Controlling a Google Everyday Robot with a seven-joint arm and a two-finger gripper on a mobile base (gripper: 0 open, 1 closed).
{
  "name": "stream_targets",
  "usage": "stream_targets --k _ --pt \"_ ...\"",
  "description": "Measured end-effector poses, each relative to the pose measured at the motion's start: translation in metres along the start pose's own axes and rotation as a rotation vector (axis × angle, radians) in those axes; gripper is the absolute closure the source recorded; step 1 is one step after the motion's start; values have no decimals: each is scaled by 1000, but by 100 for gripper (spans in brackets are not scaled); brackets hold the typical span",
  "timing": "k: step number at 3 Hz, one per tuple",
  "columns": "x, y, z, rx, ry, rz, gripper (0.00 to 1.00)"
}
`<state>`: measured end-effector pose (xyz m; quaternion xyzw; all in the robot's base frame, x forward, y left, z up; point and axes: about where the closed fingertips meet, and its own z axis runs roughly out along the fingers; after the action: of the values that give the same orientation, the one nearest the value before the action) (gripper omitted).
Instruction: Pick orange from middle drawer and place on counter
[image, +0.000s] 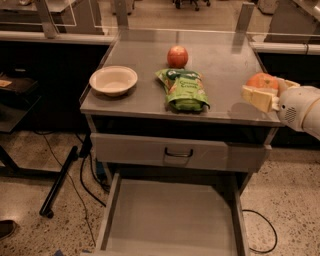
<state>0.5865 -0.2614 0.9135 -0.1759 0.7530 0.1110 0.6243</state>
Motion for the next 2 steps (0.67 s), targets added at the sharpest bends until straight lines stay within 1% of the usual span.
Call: stream_targets --k 1,2 --pt "0 0 0 0 0 0 100" --pt "-11 -8 17 5 13 -2 100"
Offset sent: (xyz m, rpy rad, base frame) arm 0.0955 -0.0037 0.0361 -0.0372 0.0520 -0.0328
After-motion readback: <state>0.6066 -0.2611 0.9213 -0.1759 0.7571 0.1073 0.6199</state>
